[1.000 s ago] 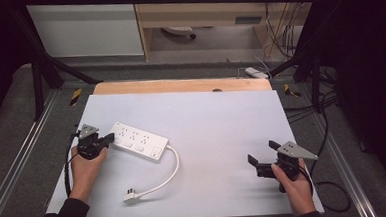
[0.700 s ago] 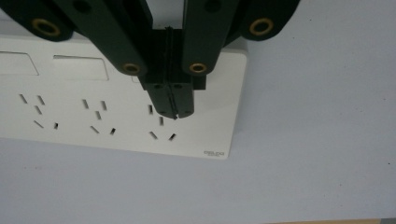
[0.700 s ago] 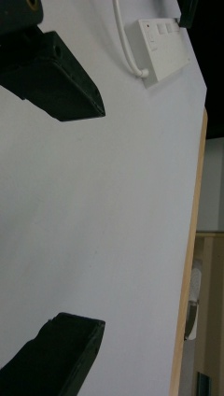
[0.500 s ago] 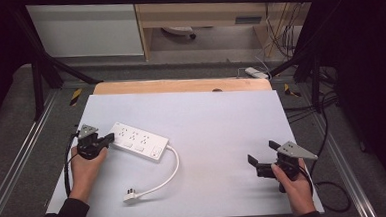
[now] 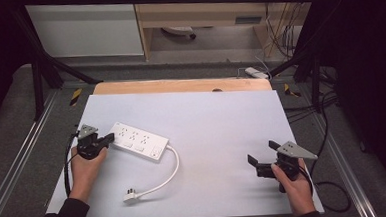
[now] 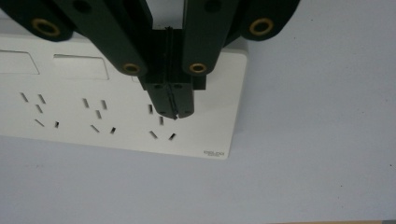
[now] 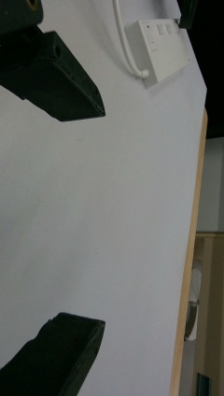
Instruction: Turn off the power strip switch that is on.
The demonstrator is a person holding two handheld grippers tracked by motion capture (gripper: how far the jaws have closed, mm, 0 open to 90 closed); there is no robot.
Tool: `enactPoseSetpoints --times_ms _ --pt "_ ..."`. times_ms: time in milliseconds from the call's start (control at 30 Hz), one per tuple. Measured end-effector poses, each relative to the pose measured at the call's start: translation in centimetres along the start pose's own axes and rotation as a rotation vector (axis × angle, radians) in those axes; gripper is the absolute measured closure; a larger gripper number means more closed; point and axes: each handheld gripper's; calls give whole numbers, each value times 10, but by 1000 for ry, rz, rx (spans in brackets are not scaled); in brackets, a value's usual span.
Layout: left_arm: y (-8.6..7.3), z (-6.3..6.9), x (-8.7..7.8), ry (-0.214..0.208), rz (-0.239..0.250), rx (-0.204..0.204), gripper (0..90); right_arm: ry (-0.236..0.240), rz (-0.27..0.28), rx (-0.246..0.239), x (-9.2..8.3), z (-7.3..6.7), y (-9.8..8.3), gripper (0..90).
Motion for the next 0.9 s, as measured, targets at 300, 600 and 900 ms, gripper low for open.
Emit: enactPoseSetpoints --times_ms 300,600,900 --pt "-2 0 1 5 -1 4 900 0 -1 0 0 0 0 16" --pt "-2 0 1 6 3 8 900 -1 1 0 0 0 0 16" --pt "-2 -1 2 9 9 11 900 0 1 1 0 0 0 16"
Point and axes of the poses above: each handheld gripper's, and its own axes: x roughly forward along the jaws, y roughly out of its top, z roughly to its right, and after that the axes turned 13 degrees about -y, right-handed
